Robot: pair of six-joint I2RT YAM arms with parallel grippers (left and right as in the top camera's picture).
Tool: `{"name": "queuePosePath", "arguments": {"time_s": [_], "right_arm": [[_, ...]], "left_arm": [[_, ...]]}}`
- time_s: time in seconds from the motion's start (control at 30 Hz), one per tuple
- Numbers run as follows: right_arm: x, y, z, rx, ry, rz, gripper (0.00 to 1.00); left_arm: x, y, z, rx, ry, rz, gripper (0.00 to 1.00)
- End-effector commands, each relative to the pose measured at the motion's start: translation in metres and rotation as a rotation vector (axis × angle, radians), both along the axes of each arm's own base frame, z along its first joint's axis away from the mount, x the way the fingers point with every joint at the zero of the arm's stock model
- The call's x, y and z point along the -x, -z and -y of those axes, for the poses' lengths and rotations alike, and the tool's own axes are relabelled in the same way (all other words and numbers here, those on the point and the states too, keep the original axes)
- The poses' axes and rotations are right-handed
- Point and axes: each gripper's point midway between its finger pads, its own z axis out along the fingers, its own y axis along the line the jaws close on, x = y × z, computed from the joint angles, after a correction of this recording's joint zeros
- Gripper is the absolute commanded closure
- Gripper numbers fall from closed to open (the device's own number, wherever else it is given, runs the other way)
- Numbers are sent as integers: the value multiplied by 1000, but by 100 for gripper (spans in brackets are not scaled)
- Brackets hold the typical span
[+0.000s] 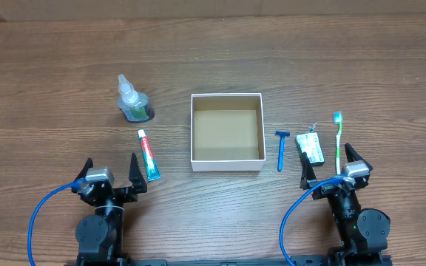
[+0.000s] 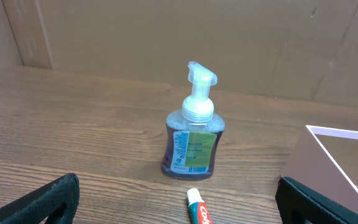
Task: Pack container
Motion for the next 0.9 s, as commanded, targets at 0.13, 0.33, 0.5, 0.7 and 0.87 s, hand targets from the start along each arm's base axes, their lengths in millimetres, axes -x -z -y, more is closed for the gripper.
{"name": "queuePosePath", "arguments": {"time_s": [0.13, 0.33, 0.5, 0.7, 0.87], "right_arm": [[0, 1, -1, 0, -8, 6, 0], [0, 1, -1, 0, -7, 6, 0], [0, 1, -1, 0, -7, 6, 0], [-1, 1, 4, 1, 26, 6, 0], [0, -4, 0, -83, -3, 11, 0]], "left_arm": [[0, -1, -3, 12, -14, 11, 0], [0, -1, -3, 12, -14, 11, 0], [0, -1, -3, 12, -14, 10, 0], [0, -1, -3, 12, -14, 10, 0], [0, -1, -3, 12, -14, 11, 0]]}}
